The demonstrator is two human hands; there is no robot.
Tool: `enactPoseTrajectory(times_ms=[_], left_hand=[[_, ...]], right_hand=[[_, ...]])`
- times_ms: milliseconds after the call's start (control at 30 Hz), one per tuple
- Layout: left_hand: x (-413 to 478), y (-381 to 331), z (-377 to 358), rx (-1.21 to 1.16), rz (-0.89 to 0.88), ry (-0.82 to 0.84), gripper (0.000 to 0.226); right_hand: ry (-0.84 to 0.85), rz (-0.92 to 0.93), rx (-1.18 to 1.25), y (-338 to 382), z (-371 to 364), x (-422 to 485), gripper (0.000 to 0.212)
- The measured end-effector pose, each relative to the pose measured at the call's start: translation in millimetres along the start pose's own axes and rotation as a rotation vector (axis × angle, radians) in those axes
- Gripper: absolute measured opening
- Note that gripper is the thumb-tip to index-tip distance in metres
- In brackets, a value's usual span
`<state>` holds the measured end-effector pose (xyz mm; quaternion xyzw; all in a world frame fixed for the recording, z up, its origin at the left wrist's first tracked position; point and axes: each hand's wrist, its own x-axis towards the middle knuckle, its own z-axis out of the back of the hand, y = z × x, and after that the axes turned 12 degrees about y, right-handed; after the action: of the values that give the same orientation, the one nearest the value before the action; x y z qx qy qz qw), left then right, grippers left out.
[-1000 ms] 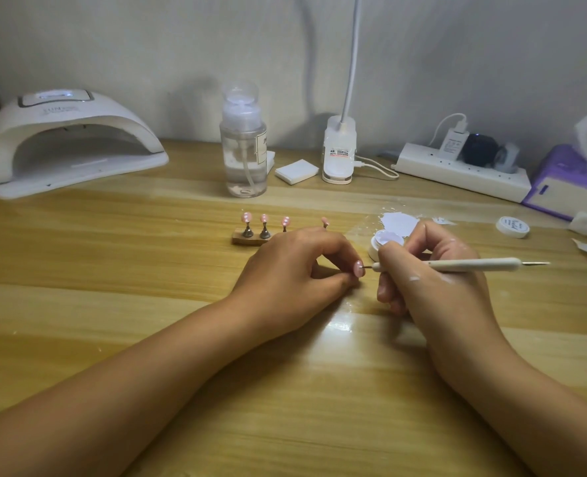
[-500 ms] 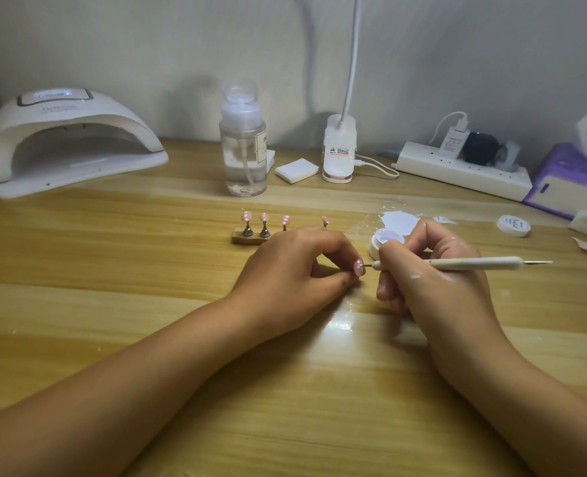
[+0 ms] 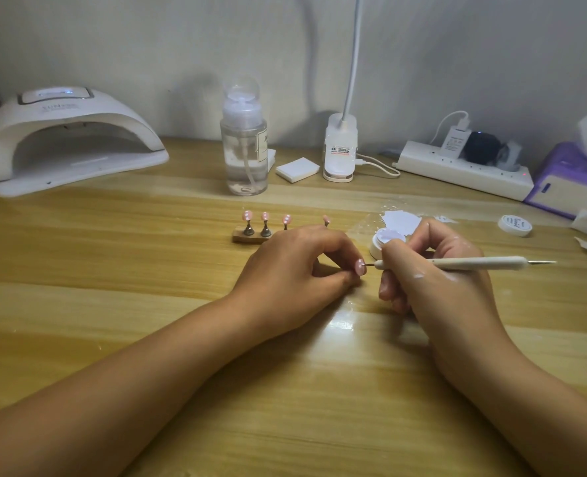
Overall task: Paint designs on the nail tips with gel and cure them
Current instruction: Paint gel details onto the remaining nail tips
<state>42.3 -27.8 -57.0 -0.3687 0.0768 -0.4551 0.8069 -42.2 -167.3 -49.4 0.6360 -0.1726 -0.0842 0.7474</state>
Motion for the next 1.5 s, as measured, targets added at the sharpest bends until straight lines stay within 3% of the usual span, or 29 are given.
enactPoseTrajectory(times_ms=[233, 933, 1500], left_hand=[[0.2, -0.6, -0.3, 0.011, 0.005, -0.007, 0.013], [0.5, -0.8, -0.2, 0.007, -0.011, -0.012, 0.012], [0.0, -1.0, 0.3, 0.000, -0.013, -0.004, 0.014]], right_hand=[[-0.009, 0.023, 0.086, 1.4, 1.5, -1.6, 0.031], [0.004, 0.012, 0.120, 4.4, 0.4, -2.9, 0.022], [-0.047, 0.021, 0.159, 10.0, 0.1, -5.1, 0.032]])
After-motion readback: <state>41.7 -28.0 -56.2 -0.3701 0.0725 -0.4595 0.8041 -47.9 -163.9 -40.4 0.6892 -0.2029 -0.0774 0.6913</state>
